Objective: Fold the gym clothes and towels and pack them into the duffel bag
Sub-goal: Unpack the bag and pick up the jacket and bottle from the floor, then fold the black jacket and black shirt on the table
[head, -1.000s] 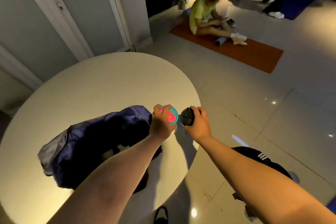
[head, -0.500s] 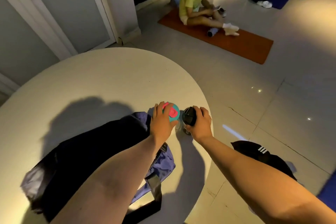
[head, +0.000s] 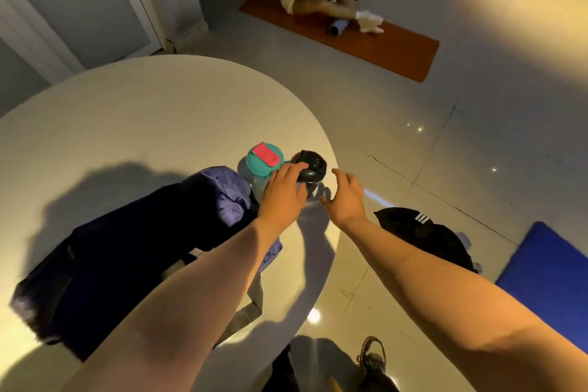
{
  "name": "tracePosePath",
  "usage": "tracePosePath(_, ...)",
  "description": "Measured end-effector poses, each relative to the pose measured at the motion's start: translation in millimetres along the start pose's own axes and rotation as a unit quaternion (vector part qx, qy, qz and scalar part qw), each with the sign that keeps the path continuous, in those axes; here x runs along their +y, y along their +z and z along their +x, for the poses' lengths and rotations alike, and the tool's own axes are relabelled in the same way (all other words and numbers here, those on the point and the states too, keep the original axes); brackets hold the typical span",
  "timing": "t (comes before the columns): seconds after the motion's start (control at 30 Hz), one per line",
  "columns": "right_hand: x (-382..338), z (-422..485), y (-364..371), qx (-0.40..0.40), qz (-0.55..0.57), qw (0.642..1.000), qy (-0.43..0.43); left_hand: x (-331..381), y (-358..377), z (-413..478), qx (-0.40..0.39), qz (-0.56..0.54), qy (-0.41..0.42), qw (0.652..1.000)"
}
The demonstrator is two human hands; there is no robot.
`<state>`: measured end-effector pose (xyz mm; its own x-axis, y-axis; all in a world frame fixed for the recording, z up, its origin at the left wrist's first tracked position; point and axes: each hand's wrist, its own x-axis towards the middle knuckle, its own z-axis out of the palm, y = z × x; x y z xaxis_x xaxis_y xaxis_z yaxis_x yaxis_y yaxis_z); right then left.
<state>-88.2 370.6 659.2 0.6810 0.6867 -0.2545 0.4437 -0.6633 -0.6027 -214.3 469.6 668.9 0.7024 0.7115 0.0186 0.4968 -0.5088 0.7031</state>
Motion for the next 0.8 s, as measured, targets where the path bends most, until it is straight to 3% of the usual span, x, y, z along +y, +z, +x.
tracePosePath(0.17,74.4,-55.0,-33.9,0.012,-0.008,0.998,0.065,54.7,54.6,-34.2,-0.127,0.0,0.012,0.992)
tracePosePath(0.37,198.4,-112.4,-76.1,0.033,0.019,0.983,0.179,121.5,168.7,-56.0,-0.275,0.039,0.041,0.96)
tracePosePath(0.53,309.1,-128.1,-112.1,0.071,0.067,0.96,0.262,186.8,278.6,-65.6,-0.338,0.064,0.055,0.937)
tracePosePath(0.8,495.7,-88.5,-136.4,0.113,0.122,0.931,0.325,233.2,481.8,-43.2,-0.397,0.106,0.087,0.907)
